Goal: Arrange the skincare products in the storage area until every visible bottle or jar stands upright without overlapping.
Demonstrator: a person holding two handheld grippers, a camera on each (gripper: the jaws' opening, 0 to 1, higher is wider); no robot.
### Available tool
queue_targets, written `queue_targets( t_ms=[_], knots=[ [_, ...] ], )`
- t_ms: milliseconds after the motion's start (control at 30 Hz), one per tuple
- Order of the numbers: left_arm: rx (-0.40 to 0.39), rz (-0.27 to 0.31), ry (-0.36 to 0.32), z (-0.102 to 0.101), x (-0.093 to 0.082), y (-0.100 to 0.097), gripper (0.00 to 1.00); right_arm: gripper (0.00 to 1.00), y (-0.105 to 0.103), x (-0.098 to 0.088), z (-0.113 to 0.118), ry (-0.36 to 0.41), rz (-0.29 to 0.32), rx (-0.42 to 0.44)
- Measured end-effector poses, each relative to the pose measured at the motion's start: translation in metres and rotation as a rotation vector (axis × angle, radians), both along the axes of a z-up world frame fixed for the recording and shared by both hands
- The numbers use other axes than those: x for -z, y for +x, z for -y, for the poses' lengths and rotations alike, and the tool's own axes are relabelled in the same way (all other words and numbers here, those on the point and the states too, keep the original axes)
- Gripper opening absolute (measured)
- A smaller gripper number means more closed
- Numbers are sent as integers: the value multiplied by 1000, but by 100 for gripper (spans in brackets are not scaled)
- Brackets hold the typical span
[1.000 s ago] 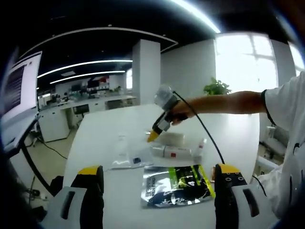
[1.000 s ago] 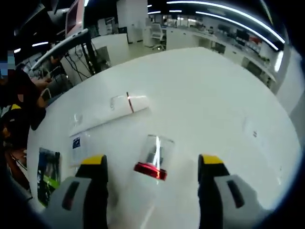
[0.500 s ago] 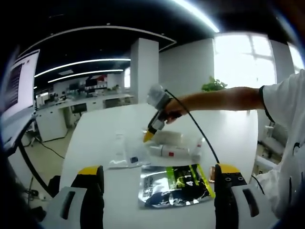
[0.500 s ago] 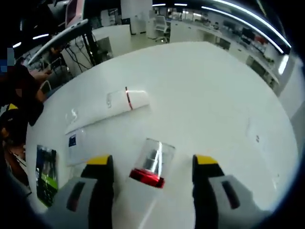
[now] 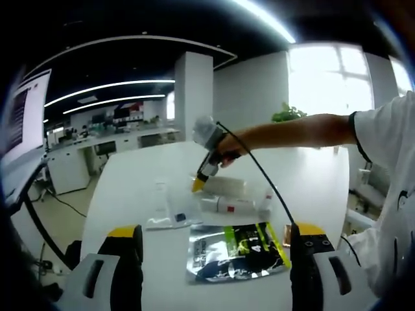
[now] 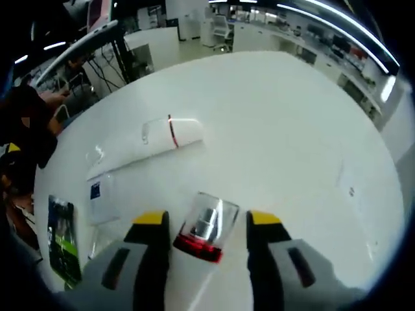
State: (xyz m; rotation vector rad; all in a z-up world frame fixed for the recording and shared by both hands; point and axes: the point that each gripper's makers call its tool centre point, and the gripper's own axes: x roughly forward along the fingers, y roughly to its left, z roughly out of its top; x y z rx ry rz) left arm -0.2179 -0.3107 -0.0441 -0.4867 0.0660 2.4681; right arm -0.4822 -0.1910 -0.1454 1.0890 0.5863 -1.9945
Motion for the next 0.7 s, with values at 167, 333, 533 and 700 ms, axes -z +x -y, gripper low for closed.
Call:
queue_targets(
  t_ms=[167,333,533,700],
  knots=[
    [4,6,2,-2,1,0,96,43,-1,1,0,32,-1,-11],
    [7,5,2,-3,1,1,96,41,2,1,1,55,5,-17],
    [7,7,-1,-4,1,1,96,38,4,1,5,63,20,-25],
    [10,2,2,-4,0,1,96,32,11,-4,14,14,47,-20]
  ],
)
